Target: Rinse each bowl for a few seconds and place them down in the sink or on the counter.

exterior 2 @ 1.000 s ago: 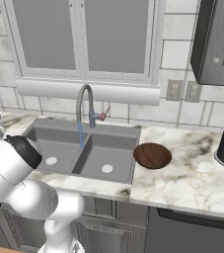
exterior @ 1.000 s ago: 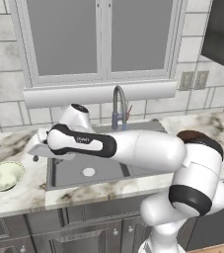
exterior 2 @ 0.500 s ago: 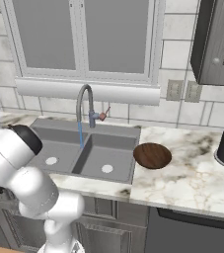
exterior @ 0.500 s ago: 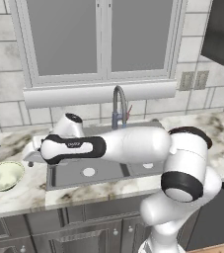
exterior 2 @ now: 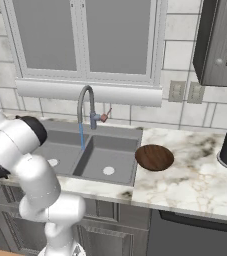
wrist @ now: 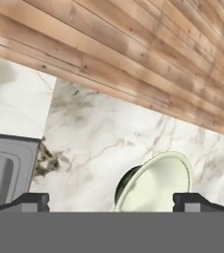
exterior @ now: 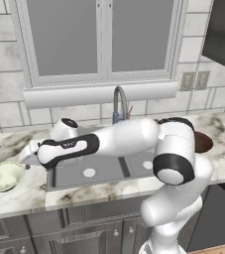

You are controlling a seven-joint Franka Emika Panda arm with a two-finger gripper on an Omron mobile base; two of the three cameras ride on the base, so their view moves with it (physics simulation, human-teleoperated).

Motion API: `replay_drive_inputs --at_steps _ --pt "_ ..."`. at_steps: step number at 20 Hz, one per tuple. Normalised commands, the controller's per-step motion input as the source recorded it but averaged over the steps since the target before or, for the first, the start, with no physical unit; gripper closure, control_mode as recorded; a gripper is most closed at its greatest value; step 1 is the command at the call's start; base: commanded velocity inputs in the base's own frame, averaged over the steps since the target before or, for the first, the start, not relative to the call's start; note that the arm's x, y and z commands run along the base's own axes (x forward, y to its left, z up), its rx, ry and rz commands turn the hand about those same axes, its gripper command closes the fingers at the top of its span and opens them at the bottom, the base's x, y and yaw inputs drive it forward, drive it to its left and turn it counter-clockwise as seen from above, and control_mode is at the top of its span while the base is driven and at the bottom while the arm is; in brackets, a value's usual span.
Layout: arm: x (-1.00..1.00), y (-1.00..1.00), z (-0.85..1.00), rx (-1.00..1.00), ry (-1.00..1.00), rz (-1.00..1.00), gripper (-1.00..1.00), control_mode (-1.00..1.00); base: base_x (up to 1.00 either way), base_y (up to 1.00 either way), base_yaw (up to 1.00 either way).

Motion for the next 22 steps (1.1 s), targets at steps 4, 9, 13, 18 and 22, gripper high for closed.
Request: replay_drive_inputs --at_steps 4,9,13,18,22 --pt "0.22 0.28 -0.21 0.0 0.0 -0.03 -1.0 -1.0 0.0 0.0 0.0" --pt "0.21 0.22 -0.2 0.0 0.0 -0.04 -1.0 -1.0 0.0 0.0 0.0" --pt "0.2 0.18 -0.13 0.0 0.0 -0.03 -1.0 -1.0 0.0 0.0 0.0" --pt "0.22 0.24 -0.04 0.0 0.0 -0.04 -1.0 -1.0 0.0 0.0 0.0" --pt "0.22 0.27 -0.02 0.0 0.02 -0.05 -1.0 -1.0 0.0 0.0 0.0"
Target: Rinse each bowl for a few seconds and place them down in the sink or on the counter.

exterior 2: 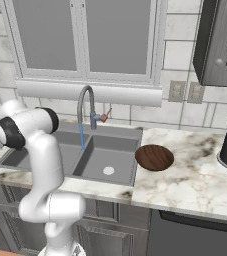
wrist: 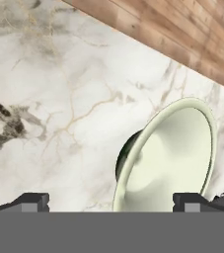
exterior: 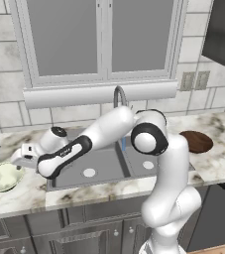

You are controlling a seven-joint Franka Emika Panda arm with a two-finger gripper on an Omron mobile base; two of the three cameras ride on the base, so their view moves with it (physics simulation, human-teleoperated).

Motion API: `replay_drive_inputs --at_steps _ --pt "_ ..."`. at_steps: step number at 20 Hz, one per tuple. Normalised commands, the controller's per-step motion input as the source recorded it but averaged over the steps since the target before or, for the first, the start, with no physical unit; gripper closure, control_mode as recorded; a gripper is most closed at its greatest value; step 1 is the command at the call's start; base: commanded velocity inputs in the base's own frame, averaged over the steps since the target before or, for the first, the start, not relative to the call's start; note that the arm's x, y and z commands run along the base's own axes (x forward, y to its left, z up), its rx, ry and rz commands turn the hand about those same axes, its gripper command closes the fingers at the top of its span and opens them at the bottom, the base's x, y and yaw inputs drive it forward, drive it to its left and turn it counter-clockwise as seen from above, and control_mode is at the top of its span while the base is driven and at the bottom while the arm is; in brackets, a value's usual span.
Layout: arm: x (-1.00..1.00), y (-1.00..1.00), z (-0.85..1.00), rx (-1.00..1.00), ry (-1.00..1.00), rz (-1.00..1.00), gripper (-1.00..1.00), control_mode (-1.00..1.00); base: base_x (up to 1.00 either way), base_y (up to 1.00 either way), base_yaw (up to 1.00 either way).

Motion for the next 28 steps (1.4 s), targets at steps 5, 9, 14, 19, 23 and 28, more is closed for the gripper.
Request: replay_drive_inputs --at_steps 5,9,14,19,23,28 --pt "0.16 0.18 -0.06 0.0 0.01 -0.04 -1.0 -1.0 0.0 0.0 0.0" --pt "0.16 0.21 -0.14 0.0 0.01 -0.04 -1.0 -1.0 0.0 0.0 0.0" --pt "0.17 0.27 -0.15 0.0 0.0 -0.04 -1.0 -1.0 0.0 0.0 0.0" --pt "0.23 0.3 -0.17 0.0 0.0 -0.04 -1.0 -1.0 0.0 0.0 0.0" --pt "0.18 0.22 -0.2 0.0 0.0 -0.03 -1.0 -1.0 0.0 0.0 0.0" --pt "0.14 0.2 -0.21 0.01 0.0 -0.03 -1.0 -1.0 0.0 0.0 0.0"
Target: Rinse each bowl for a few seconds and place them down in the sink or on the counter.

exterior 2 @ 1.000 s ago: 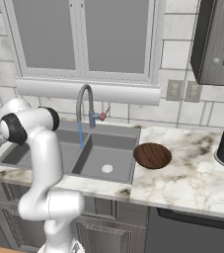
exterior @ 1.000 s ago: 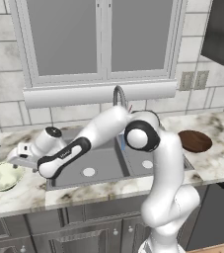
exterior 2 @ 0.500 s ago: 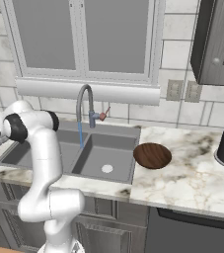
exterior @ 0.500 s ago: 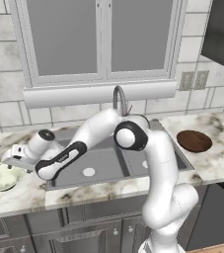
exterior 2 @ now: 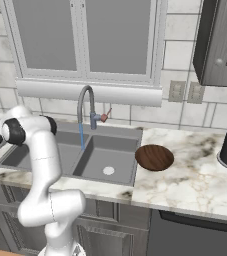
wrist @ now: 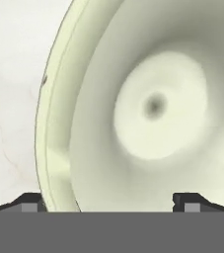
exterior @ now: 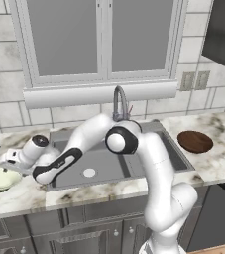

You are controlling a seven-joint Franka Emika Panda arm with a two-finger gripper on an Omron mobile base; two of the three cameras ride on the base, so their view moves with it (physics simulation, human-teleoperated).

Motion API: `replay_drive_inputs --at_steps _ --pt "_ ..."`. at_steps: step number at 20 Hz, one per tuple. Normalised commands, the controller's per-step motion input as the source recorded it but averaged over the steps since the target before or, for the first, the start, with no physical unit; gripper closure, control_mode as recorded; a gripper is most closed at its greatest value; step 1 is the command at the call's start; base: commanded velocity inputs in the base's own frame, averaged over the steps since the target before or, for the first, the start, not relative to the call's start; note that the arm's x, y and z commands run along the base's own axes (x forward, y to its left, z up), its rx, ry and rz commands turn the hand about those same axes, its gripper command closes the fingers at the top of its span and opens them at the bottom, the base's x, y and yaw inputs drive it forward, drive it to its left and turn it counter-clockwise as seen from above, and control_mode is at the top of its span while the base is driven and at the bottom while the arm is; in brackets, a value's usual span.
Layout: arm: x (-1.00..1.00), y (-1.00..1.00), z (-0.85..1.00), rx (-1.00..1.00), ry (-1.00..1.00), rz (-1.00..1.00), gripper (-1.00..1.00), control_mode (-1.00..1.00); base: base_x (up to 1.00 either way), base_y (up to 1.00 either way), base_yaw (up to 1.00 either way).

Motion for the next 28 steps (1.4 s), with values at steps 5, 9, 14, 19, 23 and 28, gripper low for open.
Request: replay_drive_inputs --at_steps 5,9,14,19,23,28 --pt "0.17 0.25 -0.12 0.0 0.0 -0.03 1.0 -1.0 0.0 0.0 0.0" --pt "0.04 0.03 0.02 0.01 0.0 -0.02 1.0 -1.0 0.0 0.0 0.0" --pt "-0.01 -0.02 0.19 0.05 0.0 -0.04 1.0 -1.0 0.0 0.0 0.0" --pt "-0.18 -0.24 0.33 0.07 0.0 -0.06 1.0 -1.0 0.0 0.0 0.0" --pt "-0.31 -0.32 0.3 0.05 -0.01 -0.12 1.0 -1.0 0.0 0.0 0.0" --pt "-0.39 -0.34 0.3 0.0 -0.07 -0.16 1.0 -1.0 0.0 0.0 0.0"
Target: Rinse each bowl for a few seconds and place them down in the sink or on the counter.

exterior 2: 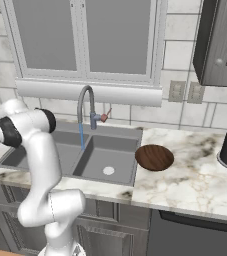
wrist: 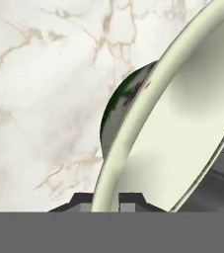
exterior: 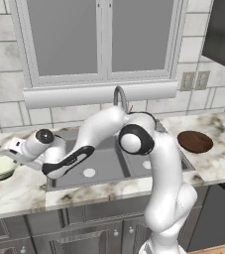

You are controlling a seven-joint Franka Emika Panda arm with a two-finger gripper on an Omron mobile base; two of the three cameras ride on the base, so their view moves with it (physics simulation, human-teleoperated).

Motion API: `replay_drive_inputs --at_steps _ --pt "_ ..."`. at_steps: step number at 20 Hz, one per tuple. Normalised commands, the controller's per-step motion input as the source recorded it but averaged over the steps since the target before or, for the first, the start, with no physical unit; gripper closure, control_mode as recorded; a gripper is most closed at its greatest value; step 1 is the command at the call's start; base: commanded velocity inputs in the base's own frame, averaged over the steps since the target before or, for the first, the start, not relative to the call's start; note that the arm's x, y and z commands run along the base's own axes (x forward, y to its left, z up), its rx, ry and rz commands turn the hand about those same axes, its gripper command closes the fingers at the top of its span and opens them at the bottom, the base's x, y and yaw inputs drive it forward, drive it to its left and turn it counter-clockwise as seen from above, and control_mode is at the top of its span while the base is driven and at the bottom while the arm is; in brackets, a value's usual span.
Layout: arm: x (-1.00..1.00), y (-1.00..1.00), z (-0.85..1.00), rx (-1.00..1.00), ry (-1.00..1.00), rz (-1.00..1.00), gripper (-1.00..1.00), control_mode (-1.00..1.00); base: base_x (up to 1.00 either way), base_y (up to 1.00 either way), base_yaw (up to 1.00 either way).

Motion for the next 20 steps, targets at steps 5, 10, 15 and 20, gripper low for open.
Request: replay_drive_inputs --at_steps 5,10,15,20 --pt "-0.42 -0.18 0.27 -0.03 -0.09 -0.26 1.0 -1.0 0.0 0.0 0.0" --pt "-0.21 -0.24 0.35 -0.08 -0.05 -0.3 1.0 -1.0 0.0 0.0 0.0" --pt "-0.16 -0.29 0.32 -0.09 -0.03 -0.3 1.0 -1.0 0.0 0.0 0.0" --pt "-0.16 -0.31 0.38 -0.06 -0.03 -0.3 1.0 -1.0 0.0 0.0 0.0"
